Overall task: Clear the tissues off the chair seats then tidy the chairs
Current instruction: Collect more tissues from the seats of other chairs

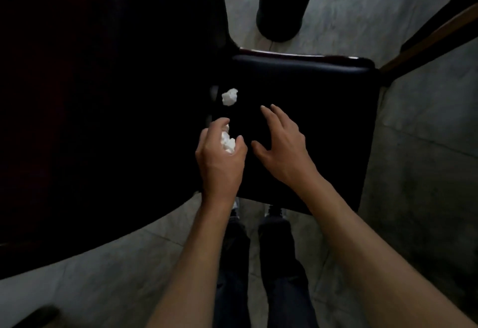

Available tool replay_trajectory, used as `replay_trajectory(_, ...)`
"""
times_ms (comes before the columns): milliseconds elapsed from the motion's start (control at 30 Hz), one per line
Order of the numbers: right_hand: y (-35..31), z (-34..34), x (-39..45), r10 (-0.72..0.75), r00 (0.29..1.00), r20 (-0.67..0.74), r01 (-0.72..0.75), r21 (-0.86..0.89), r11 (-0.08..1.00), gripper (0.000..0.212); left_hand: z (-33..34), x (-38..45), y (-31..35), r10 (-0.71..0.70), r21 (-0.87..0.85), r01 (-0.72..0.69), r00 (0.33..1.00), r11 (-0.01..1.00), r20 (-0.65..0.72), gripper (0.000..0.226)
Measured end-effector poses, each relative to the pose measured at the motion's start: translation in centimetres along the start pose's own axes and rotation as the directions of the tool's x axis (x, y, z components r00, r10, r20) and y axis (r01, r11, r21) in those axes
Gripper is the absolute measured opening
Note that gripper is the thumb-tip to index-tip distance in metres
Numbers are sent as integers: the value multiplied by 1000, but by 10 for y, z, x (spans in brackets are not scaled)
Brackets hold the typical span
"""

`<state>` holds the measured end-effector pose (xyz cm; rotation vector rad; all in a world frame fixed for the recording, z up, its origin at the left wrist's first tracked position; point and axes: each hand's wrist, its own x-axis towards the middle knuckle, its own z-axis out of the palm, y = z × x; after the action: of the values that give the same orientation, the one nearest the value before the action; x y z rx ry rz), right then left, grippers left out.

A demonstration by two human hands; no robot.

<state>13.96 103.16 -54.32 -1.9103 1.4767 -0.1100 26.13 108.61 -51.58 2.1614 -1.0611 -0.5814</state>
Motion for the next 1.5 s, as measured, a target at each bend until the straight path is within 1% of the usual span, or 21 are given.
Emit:
replay_trajectory(133,8,44,18,-62,997,45,63,-40,997,75,19,-7,-33,-60,-69,57,998,996,-37,32)
replay_trajectory(233,10,70,30,-111,990,83,118,-73,990,76,30,-12,-52,-123,-122,119,992,985,-32,32)
replay_trajectory(300,10,86,39,-130,986,105,140,-93,986,80,34,-18,-59,-200,-186,191,979,964,-29,31)
replay_trajectory(433,9,106,56,-150,976,155,177,-182,967,89,37,-28,-64,-374,-325,344,927,881,-33,31)
replay_trajectory(500,7,114,63,-184,966,179,224,-234,946,91,39,-32,-67,-444,-393,403,896,827,-14,30)
replay_trajectory(600,6,125,72,-225,950,218,283,-291,914,90,40,-36,-69,-573,-508,519,817,688,60,27)
replay_trajectory(733,13,136,78,-303,930,207,360,-362,860,72,40,-38,-73,-656,-637,568,744,520,128,22)
replay_trajectory(800,19,137,79,-349,924,159,383,-328,864,60,41,-38,-74,-672,-698,568,722,436,168,22)
replay_trajectory(867,25,135,80,-400,912,93,410,-279,868,47,42,-38,-76,-671,-742,560,713,368,205,22)
replay_trajectory(967,34,127,78,-405,913,42,402,-248,881,34,47,-36,-81,-676,-784,562,688,264,266,22)
replay_trajectory(1067,42,118,77,-378,926,18,372,-219,902,29,50,-28,-84,-690,-829,555,626,67,364,20)
replay_trajectory(1167,49,110,76,-317,948,-33,314,-85,946,27,53,-19,-88,-673,-847,514,578,-138,461,20)
replay_trajectory(1233,53,106,72,-222,972,-80,226,46,973,31,55,-14,-91,-649,-840,490,564,-233,510,22)
replay_trajectory(1267,54,103,69,-151,984,-98,163,122,979,33,56,-11,-91,-636,-833,482,559,-272,532,22)
replay_trajectory(1333,54,98,60,3,993,-121,33,290,956,30,58,-8,-92,-611,-819,474,557,-322,562,21)
replay_trajectory(1367,51,94,55,55,989,-137,-4,352,936,26,59,-6,-91,-600,-815,473,560,-335,572,20)
replay_trajectory(1433,44,88,42,97,981,-167,-15,435,901,20,61,-4,-89,-585,-812,475,569,-340,578,19)
replay_trajectory(1500,34,83,29,91,975,-203,20,487,873,21,63,-2,-88,-558,-811,490,595,-319,579,18)
